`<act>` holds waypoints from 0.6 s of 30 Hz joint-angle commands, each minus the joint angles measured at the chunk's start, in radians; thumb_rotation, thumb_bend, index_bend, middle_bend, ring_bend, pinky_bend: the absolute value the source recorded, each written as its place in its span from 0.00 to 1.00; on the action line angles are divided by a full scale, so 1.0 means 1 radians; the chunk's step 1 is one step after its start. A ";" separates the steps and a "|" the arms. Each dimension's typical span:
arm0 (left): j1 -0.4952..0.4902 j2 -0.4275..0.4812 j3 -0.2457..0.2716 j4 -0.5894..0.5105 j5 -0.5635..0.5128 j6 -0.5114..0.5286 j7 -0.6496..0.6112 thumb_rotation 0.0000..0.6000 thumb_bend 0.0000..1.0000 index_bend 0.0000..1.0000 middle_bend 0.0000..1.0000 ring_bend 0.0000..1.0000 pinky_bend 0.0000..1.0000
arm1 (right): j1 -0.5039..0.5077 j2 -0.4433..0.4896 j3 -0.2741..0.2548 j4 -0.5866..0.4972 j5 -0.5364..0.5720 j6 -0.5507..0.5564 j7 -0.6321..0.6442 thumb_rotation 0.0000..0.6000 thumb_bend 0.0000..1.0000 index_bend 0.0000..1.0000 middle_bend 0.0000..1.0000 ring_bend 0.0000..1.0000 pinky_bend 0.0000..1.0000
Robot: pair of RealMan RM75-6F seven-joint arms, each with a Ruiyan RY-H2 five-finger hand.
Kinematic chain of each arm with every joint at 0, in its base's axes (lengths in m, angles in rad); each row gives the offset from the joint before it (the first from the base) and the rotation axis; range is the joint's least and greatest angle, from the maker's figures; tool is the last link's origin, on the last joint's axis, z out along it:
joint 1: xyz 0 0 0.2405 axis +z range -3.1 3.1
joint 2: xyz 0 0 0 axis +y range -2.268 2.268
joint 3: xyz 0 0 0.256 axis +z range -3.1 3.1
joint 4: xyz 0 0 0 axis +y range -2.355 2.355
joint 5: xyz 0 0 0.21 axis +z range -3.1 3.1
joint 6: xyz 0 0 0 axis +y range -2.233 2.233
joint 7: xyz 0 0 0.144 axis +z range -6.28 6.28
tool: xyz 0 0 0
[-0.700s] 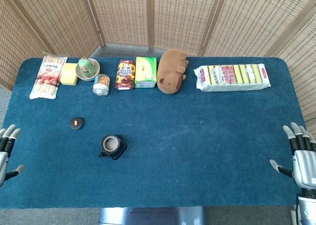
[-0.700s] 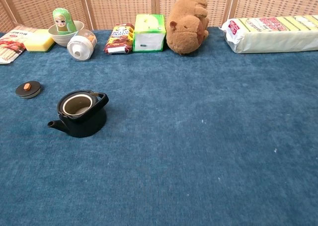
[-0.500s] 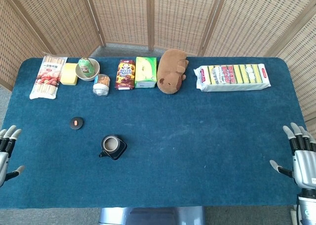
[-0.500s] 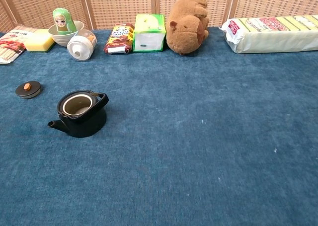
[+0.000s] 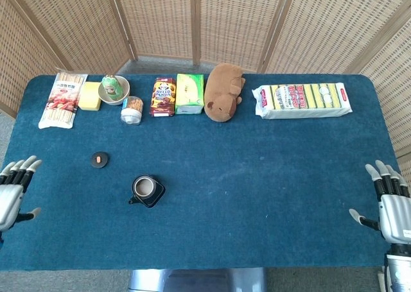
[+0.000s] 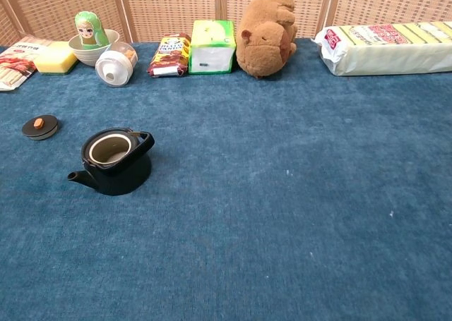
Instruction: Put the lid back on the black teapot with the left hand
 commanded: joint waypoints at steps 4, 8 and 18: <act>-0.153 -0.027 -0.097 0.062 -0.108 -0.160 0.050 1.00 0.10 0.19 0.00 0.00 0.01 | 0.006 -0.002 0.000 0.001 0.015 -0.020 -0.004 1.00 0.06 0.10 0.03 0.01 0.00; -0.212 -0.077 -0.128 0.106 -0.156 -0.212 0.102 1.00 0.13 0.32 0.00 0.00 0.01 | 0.008 -0.001 0.003 0.003 0.027 -0.030 -0.001 1.00 0.06 0.10 0.02 0.01 0.00; -0.325 -0.211 -0.157 0.221 -0.298 -0.328 0.249 1.00 0.16 0.36 0.00 0.00 0.01 | 0.015 0.002 0.011 0.010 0.053 -0.055 0.014 1.00 0.06 0.10 0.02 0.01 0.00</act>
